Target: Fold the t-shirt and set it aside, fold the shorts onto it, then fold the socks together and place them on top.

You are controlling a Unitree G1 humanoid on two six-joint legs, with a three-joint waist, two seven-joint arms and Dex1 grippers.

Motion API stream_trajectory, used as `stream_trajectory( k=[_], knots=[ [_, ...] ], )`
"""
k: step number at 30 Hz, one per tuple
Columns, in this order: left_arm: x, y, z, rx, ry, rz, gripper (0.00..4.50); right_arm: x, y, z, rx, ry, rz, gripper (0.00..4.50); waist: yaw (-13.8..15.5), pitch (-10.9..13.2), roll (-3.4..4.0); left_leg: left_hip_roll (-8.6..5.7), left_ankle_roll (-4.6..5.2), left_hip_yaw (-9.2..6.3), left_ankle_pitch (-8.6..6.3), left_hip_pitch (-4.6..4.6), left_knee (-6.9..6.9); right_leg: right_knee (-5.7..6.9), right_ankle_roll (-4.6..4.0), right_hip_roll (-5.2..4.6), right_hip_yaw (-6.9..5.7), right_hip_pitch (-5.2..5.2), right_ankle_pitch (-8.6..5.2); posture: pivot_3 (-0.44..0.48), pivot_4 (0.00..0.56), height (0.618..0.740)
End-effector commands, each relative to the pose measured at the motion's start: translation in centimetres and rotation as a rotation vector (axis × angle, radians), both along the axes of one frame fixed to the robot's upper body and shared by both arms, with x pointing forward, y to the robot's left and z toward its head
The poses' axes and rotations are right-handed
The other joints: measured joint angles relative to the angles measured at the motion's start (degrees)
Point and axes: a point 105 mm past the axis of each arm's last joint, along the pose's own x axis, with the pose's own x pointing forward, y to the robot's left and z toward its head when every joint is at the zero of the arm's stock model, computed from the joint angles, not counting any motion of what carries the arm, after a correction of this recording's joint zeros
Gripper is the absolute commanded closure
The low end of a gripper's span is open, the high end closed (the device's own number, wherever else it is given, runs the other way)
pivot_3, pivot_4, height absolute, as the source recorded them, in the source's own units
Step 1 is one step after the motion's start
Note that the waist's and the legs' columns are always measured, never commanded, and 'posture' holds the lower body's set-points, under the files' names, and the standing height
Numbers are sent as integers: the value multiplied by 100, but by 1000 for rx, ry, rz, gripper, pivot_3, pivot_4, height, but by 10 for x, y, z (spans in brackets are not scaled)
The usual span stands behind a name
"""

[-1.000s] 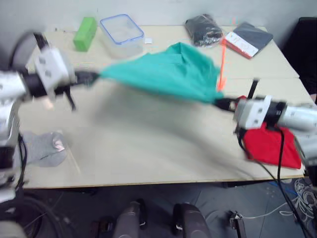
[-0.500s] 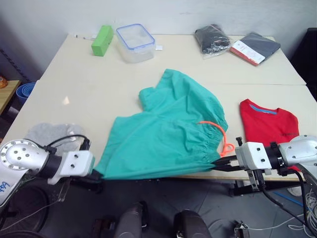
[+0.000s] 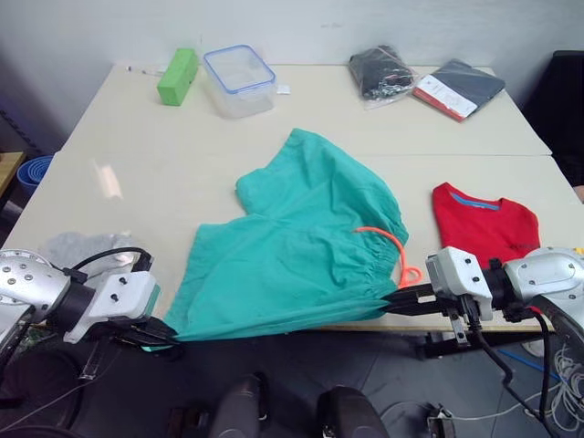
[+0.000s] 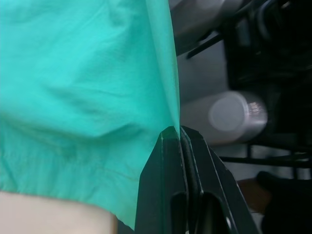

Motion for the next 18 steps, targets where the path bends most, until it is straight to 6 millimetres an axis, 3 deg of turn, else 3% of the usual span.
stream_trajectory(
  k=[1, 5, 9, 13, 18],
  knots=[
    [-11, 5, 19, -10, 80, -15, 4495, -3, -1, 22, 68, 28, -23, 4500, -10, 0, 0, 0, 8, 1, 10, 1, -10, -3, -4, 0, 2, -4, 12, 0, 150, 740],
    [-21, 9, 29, 8, 149, -17, 4495, -22, 7, 26, 97, 122, 31, 4500, -9, 0, 0, 5, 5, 6, 25, 0, -29, -4, -11, 3, 17, -23, 24, 0, 150, 740],
    [-22, 11, 32, 29, 151, -32, 4495, -26, 12, 18, 86, 120, 23, 4500, -10, 0, 0, 5, 2, 15, 23, -1, -40, -9, -12, 5, 25, -32, 24, 0, 150, 740],
    [-1, 20, 36, 38, 84, 5, 4495, -16, 7, 13, 160, 136, -98, 4500, -4, -1, -1, 8, 0, 23, 22, -2, -44, -17, -11, 13, 29, -33, 24, 0, 150, 740],
    [53, 15, 48, -17, -78, 29, 4495, -5, 2, 21, 244, 144, -200, 4500, 32, 0, -2, 4, 14, 34, 31, -1, -40, -8, -2, 12, 42, -36, 31, 0, 150, 740]
  ],
)
